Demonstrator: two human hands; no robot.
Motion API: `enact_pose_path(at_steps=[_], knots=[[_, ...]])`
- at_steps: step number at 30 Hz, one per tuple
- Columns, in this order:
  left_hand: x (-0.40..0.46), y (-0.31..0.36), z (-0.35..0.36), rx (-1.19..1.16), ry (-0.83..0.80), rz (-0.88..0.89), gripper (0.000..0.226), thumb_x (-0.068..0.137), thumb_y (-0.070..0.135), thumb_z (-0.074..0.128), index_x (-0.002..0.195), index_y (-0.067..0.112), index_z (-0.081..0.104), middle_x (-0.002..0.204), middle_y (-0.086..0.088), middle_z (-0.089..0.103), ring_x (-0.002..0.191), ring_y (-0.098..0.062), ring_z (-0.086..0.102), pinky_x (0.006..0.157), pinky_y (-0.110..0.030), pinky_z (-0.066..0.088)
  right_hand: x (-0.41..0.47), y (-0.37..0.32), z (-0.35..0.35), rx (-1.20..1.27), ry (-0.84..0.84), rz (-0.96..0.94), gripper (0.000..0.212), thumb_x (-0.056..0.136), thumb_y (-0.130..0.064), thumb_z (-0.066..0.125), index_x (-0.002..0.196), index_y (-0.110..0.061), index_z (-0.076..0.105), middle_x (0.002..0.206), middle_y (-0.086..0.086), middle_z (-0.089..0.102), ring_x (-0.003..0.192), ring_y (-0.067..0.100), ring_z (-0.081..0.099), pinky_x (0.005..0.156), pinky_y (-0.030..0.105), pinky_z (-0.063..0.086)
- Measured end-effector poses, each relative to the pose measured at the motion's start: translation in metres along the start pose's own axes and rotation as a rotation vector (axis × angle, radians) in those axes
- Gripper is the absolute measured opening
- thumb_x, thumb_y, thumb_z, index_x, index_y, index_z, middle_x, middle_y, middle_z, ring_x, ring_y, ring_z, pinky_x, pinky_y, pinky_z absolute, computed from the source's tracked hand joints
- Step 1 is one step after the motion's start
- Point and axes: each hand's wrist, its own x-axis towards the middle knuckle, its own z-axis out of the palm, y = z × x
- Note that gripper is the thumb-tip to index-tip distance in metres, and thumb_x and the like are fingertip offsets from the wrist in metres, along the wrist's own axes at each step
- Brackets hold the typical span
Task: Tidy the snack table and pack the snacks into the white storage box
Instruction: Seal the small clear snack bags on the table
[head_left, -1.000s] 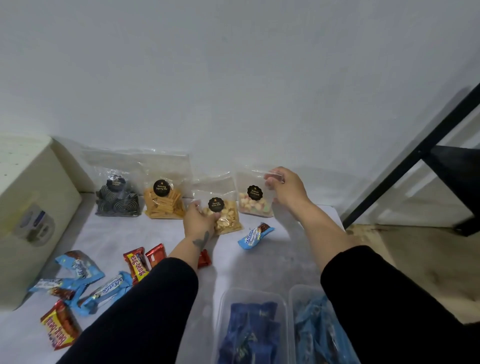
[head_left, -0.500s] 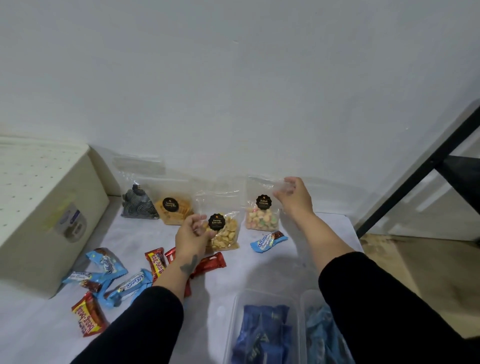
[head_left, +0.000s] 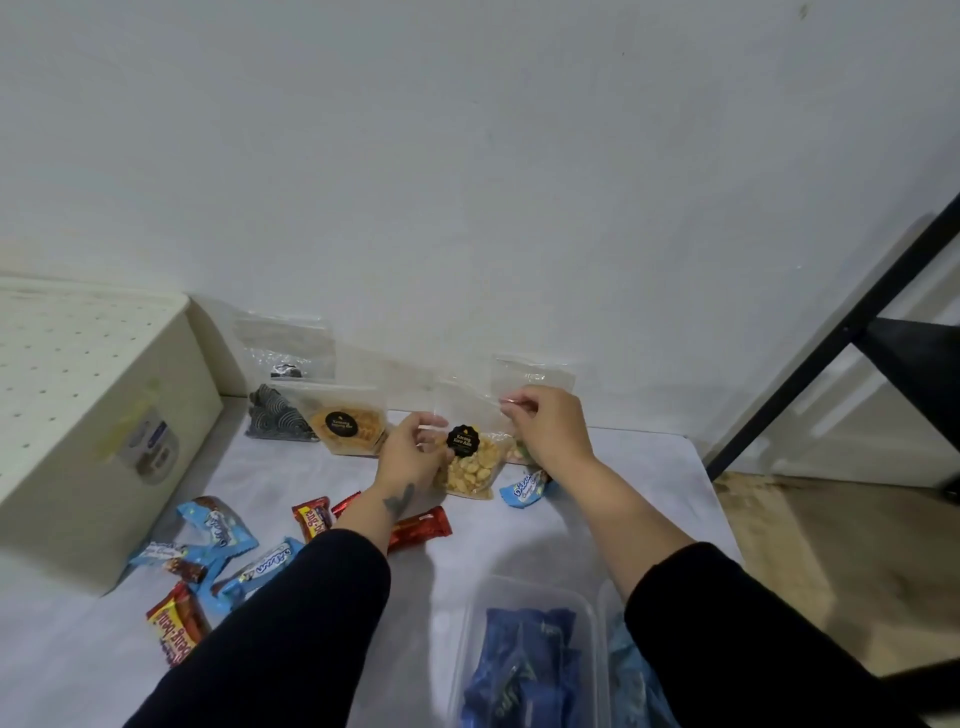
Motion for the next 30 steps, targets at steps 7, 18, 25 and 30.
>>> enact_pose_path(at_steps=[7,18,25,30], knots=[[-0.019,0.004,-0.016,0.379,0.061,-0.293,0.021,0.093,0.006,0.043,0.075,0.006,0.053,0.077,-0.009,0.058,0.08,-0.021,0.06,0.056,-0.018,0.044,0.001,0.006,-0.009,0.002,0.02,0.039,0.011,0.085,-0.008,0.066,0.092,-0.008,0.075,0.078,0.0,0.065,0.072,0.011,0.058,0.055,0.0,0.039],[-0.015,0.029,0.005,0.262,0.052,0.042,0.04,0.097,0.029,0.049,0.132,0.009,0.045,0.125,-0.001,0.054,0.115,-0.017,0.052,0.094,-0.027,0.04,-0.004,0.005,-0.014,0.131,-0.086,0.103,0.01,0.088,-0.003,0.061,0.088,0.0,0.071,0.065,-0.005,0.062,0.048,-0.004,0.059,0.045,0.007,0.043],[-0.012,0.035,0.021,-0.091,0.124,0.102,0.008,0.094,0.014,0.055,0.086,0.015,0.058,0.084,0.001,0.067,0.084,-0.011,0.065,0.079,-0.026,0.044,-0.012,0.007,-0.026,0.063,-0.145,0.069,0.011,0.086,-0.011,0.065,0.094,-0.006,0.071,0.078,0.0,0.066,0.06,-0.004,0.061,0.055,0.005,0.045],[-0.016,0.039,0.02,-0.21,0.054,0.054,0.012,0.091,0.011,0.06,0.081,0.016,0.061,0.083,-0.002,0.068,0.078,-0.007,0.066,0.07,-0.02,0.046,-0.011,0.005,-0.028,-0.028,-0.112,0.004,0.006,0.081,-0.014,0.071,0.083,-0.009,0.074,0.078,-0.006,0.064,0.065,-0.007,0.051,0.056,-0.001,0.038]])
